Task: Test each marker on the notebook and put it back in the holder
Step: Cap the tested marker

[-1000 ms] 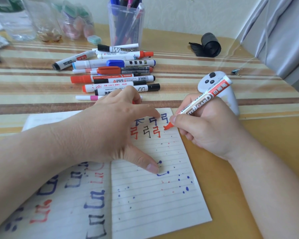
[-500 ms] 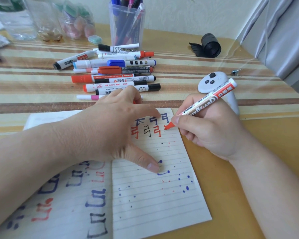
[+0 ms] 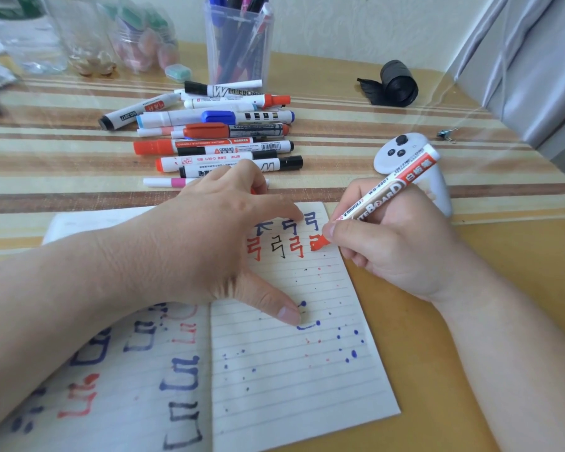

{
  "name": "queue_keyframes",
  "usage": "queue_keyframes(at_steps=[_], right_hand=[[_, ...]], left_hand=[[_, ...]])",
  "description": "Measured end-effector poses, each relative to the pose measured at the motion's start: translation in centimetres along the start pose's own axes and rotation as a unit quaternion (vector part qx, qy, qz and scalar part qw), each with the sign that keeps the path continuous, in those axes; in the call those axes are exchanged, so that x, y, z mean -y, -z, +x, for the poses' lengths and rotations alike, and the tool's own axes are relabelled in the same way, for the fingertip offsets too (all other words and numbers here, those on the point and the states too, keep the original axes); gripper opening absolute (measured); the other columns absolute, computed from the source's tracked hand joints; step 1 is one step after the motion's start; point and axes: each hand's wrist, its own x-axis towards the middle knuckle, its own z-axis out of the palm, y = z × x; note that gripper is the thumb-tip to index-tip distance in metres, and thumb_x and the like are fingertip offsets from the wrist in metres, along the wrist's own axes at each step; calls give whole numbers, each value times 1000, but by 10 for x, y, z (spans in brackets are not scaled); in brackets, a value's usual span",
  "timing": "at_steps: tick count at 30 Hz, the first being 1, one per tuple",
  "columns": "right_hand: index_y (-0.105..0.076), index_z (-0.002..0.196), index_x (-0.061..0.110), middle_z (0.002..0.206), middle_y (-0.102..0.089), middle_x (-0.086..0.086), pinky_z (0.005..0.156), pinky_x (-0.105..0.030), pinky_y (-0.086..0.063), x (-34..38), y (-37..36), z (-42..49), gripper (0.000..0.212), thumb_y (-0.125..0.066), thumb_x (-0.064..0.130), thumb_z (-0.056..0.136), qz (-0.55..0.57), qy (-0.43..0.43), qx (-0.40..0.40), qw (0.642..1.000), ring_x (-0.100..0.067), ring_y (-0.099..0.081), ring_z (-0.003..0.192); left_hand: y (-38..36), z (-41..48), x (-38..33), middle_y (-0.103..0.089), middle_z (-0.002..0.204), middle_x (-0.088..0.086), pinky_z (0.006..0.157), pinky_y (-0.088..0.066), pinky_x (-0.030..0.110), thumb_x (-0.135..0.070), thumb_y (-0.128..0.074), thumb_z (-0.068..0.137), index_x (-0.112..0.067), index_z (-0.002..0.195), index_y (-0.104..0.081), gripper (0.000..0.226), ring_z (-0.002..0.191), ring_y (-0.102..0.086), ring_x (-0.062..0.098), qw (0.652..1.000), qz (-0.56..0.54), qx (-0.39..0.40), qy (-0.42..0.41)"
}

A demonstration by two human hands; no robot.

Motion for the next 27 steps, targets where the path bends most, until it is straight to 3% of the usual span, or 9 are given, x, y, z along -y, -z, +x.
queue_keyframes(at_steps=[2,6,12,20,23,27], right_hand=[[-59,71,6,63,-54,-28,48,-31,-38,-2,0,1,17,-68,20,74,-12,8,-17,1000,-28,-48,53],[-54,76,-7,65,-51,-30,50,-34,-39,-6,-1,3,28,-65,19,73,-35,23,-50,998,-44,-49,61],[-54,73,-7,62,-46,-30,51,-32,-35,-3,-1,4,27,-64,18,70,-30,0,-33,999,-26,-44,54],[-55,69,-3,57,-45,-27,51,-35,-37,-2,0,3,22,-65,17,71,-15,-3,1,1000,-24,-45,52],[-59,69,3,54,-53,-12,44,-23,-37,-2,1,1,16,-68,15,74,65,-11,0,998,-18,-50,50],[-59,72,2,54,-51,-11,39,-18,-31,-3,4,0,12,-66,12,74,164,-27,-13,986,-15,-44,44]], left_hand=[[-1,0,0,-19,114,-21,98,-39,35,-101,-53,29,-70,133,-27,111,113,-27,6,1000,1,-3,-2],[-2,1,1,-19,114,-22,98,-40,36,-101,-52,28,-72,131,-25,110,113,-28,5,1000,-3,-8,-4],[-2,0,2,-19,112,-23,96,-39,34,-102,-50,27,-72,131,-26,111,111,-27,4,1000,-7,-11,-6],[-2,0,1,-19,112,-22,99,-39,36,-102,-52,28,-72,130,-24,110,111,-27,6,1000,0,-9,-4],[-2,1,1,-19,113,-22,101,-40,36,-101,-52,28,-71,131,-23,110,112,-28,6,1000,-1,-7,-4],[-1,1,2,-20,114,-23,103,-41,38,-100,-54,29,-70,134,-17,116,114,-27,4,1000,-9,-10,-7]])
